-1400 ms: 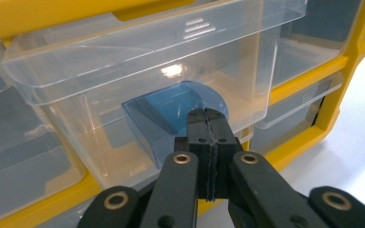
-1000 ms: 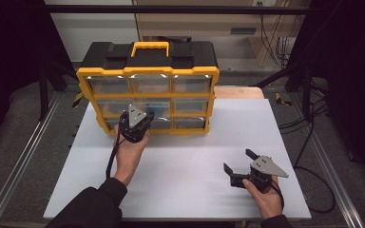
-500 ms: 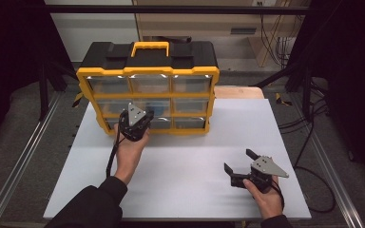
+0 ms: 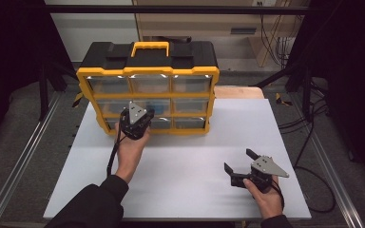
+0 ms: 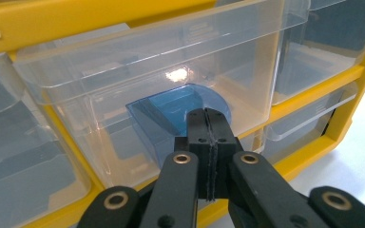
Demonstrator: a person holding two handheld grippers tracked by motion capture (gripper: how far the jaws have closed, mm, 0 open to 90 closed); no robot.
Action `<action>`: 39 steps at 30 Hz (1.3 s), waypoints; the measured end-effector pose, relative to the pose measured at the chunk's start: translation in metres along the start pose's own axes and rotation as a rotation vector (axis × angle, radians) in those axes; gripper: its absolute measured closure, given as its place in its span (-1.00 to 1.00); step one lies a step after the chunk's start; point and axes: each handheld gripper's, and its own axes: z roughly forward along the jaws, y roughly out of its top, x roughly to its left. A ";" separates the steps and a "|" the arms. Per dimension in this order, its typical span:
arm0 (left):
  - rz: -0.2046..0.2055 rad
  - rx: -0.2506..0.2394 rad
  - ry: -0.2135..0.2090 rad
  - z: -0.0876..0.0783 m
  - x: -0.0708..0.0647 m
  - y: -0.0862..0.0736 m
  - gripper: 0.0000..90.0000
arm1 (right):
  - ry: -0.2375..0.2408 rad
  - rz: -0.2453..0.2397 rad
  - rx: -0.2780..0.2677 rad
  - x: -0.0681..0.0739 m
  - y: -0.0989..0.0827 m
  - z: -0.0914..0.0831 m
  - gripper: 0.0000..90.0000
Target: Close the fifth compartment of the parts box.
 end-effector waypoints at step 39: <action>0.006 0.004 0.016 0.009 0.000 0.004 1.00 | -0.007 -0.001 -0.008 -0.001 0.000 -0.002 -0.93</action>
